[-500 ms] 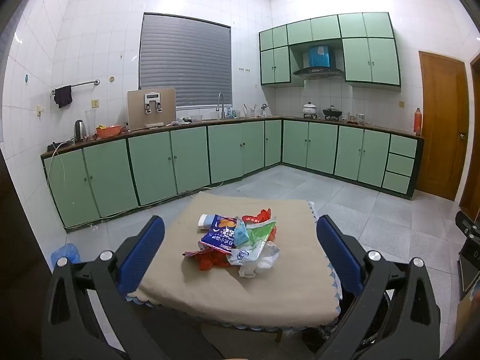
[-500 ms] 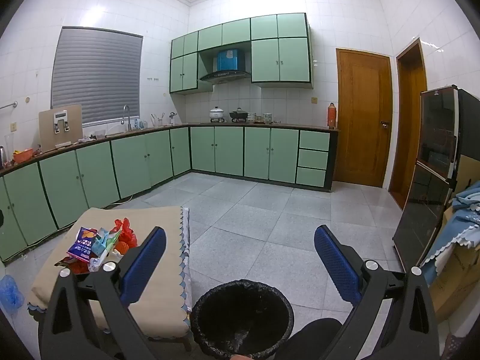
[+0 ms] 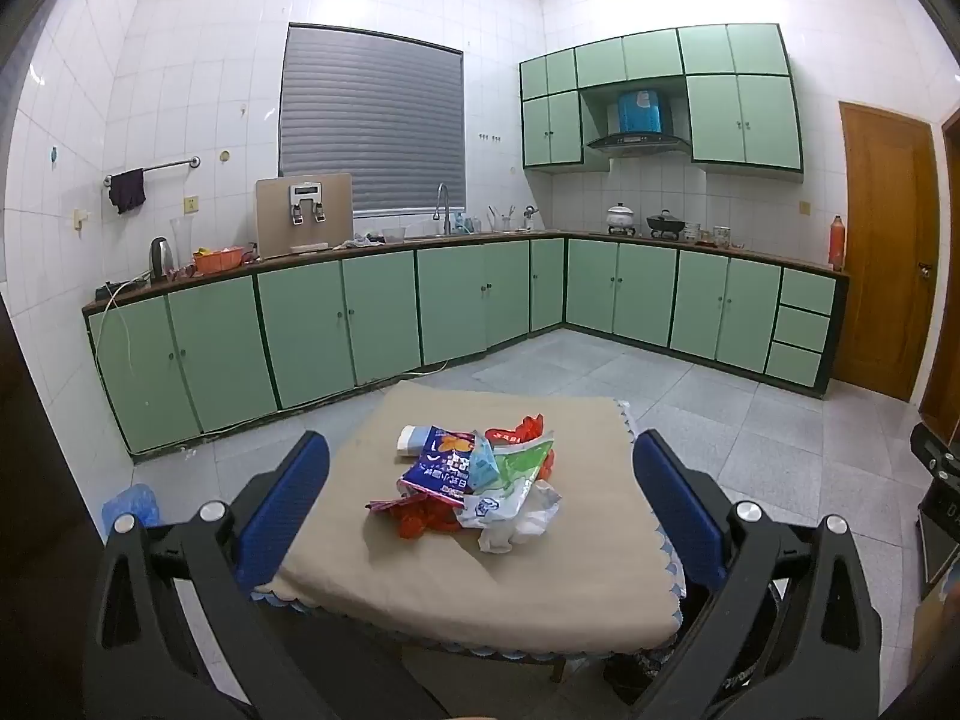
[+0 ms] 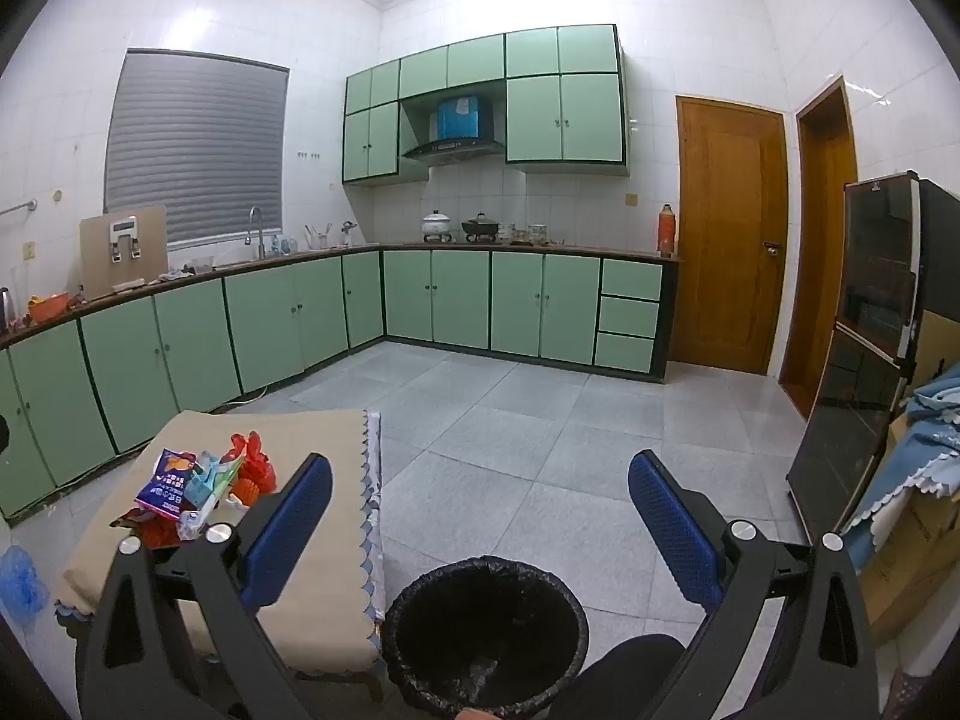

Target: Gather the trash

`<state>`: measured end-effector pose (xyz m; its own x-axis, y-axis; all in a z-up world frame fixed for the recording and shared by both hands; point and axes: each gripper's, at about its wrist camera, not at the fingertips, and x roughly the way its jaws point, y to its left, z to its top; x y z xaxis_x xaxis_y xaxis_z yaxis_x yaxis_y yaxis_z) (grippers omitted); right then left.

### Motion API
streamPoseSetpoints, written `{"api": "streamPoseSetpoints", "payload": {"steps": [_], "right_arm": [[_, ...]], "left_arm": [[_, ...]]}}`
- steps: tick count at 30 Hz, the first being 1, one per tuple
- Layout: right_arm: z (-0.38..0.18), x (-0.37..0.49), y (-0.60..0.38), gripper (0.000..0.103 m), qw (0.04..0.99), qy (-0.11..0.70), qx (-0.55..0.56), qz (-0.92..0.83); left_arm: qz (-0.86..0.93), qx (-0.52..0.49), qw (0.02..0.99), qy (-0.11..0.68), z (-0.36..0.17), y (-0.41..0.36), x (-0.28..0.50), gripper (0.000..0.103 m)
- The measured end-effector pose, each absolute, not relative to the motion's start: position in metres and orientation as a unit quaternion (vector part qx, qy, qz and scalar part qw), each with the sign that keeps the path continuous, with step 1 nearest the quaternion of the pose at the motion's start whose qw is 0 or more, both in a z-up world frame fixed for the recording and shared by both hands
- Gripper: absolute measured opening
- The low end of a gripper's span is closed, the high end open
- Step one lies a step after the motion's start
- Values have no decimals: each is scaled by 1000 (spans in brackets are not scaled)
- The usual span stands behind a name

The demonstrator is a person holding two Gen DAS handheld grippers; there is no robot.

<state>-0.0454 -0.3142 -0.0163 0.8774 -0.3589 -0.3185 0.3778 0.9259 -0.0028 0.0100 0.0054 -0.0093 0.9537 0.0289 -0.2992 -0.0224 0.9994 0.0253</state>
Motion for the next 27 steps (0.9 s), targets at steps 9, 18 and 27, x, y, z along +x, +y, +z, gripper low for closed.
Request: {"api": "streamPoseSetpoints", "payload": {"steps": [9,18,27], "right_arm": [[-19,-40,-311,97,969,160,37,-185],[-20,-39,-314,97,968,166,56,-178],[-26,-28,-300,97,977,146,29,-153]], "left_arm": [[15,9,988,151,-17,6,9,98],[16,7,988,154,-15,7,10,98],[10,19,985,173,-26,17,23,98]]}}
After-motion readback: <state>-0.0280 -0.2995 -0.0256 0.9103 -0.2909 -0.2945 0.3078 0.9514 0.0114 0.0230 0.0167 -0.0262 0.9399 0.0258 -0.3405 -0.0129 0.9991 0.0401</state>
